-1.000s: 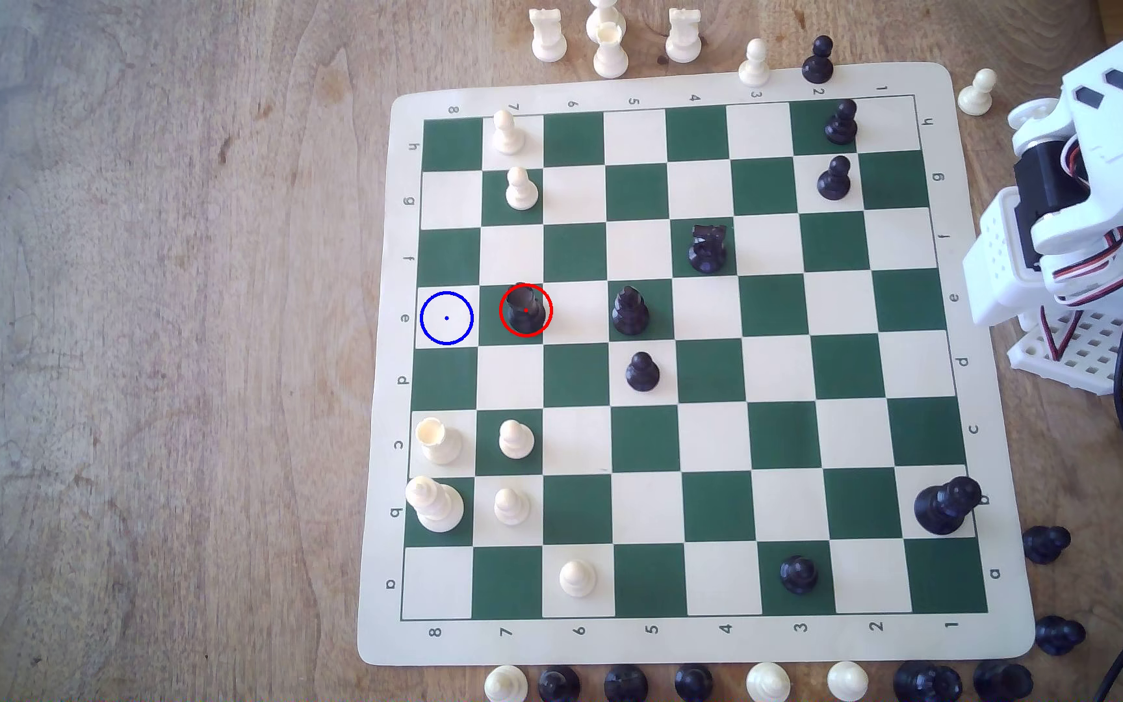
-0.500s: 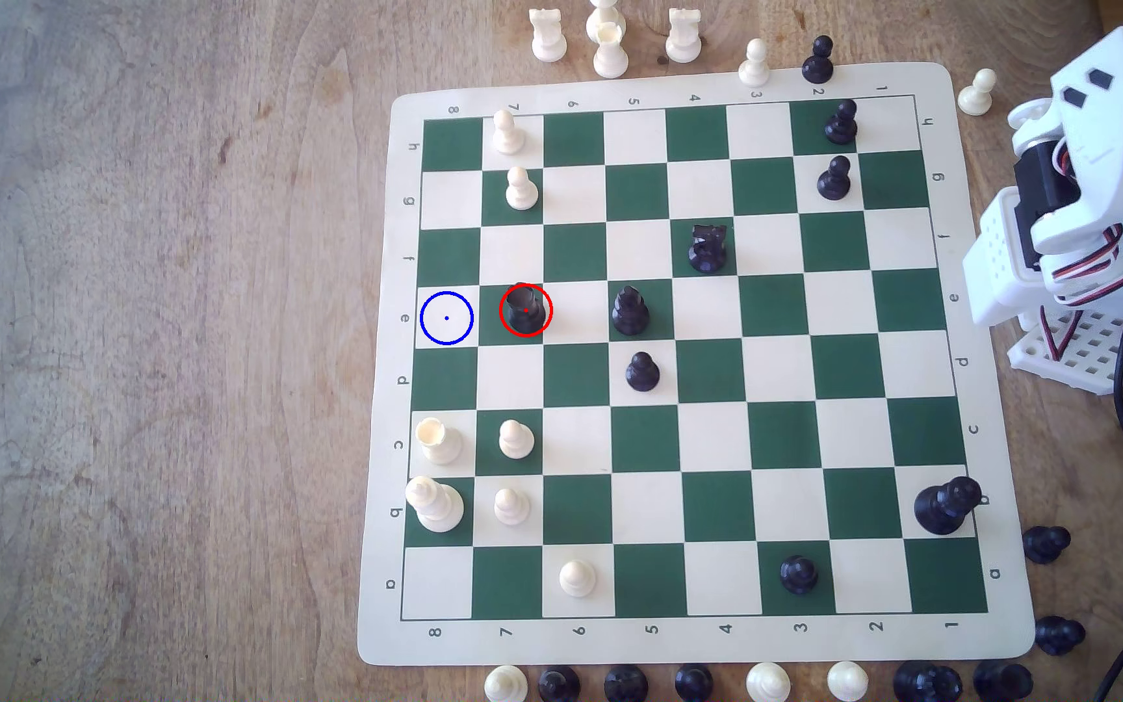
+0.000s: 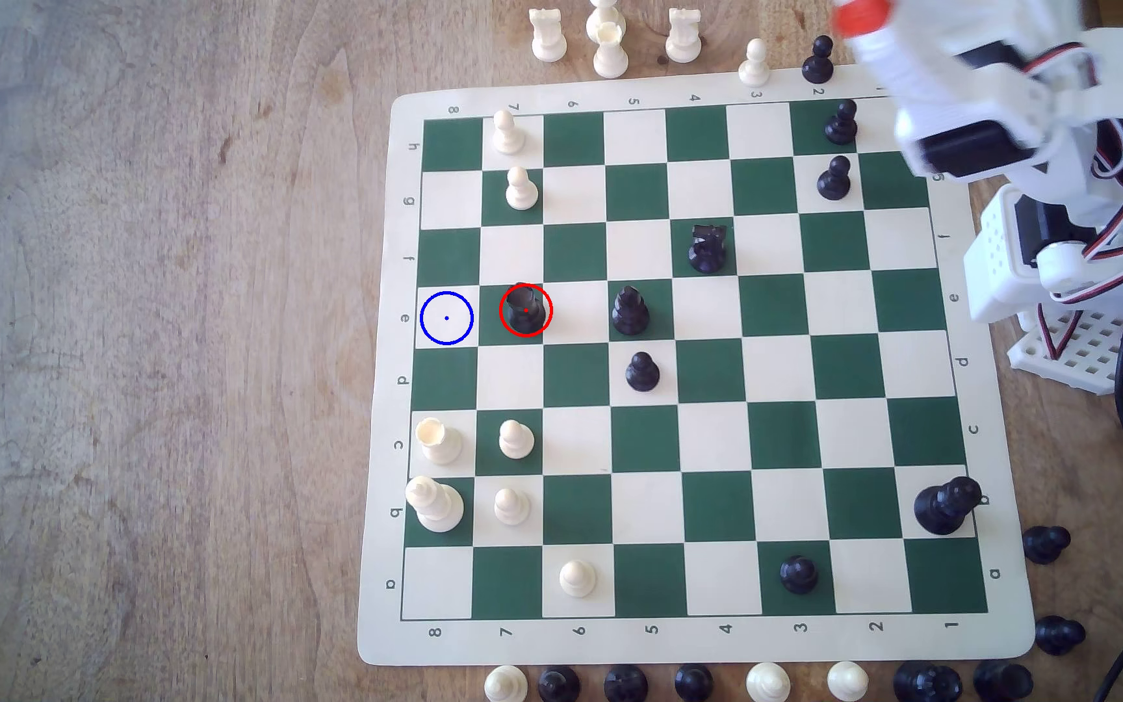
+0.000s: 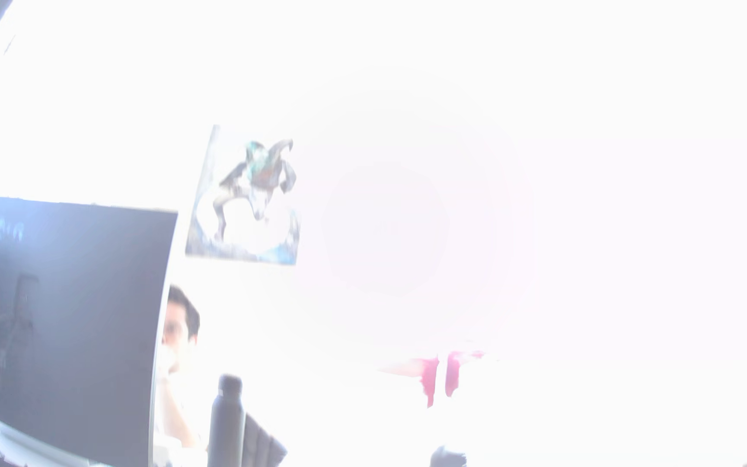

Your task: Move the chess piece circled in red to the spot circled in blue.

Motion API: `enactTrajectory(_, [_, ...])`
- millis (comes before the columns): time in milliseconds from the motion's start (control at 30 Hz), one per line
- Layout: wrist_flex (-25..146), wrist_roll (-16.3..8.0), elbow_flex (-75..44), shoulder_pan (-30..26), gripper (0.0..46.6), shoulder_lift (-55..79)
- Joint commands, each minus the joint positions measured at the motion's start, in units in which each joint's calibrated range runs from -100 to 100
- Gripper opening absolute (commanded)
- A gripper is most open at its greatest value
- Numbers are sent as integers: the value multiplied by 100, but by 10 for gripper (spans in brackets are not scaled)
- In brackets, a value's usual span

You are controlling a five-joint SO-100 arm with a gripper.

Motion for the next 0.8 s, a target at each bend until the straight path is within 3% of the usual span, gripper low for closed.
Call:
enactTrajectory(0, [2330,-44,-1002,134,2,-28])
enactTrajectory(133, [2813,-49,-1120,244,2,40])
enactTrajectory(367, [4303,-73,-2344,103,2,1458])
enactTrajectory(567, [4926,-464,-3522,-93,54,3003])
enactTrajectory(767, [5638,-684,-4746,-85,88,4607])
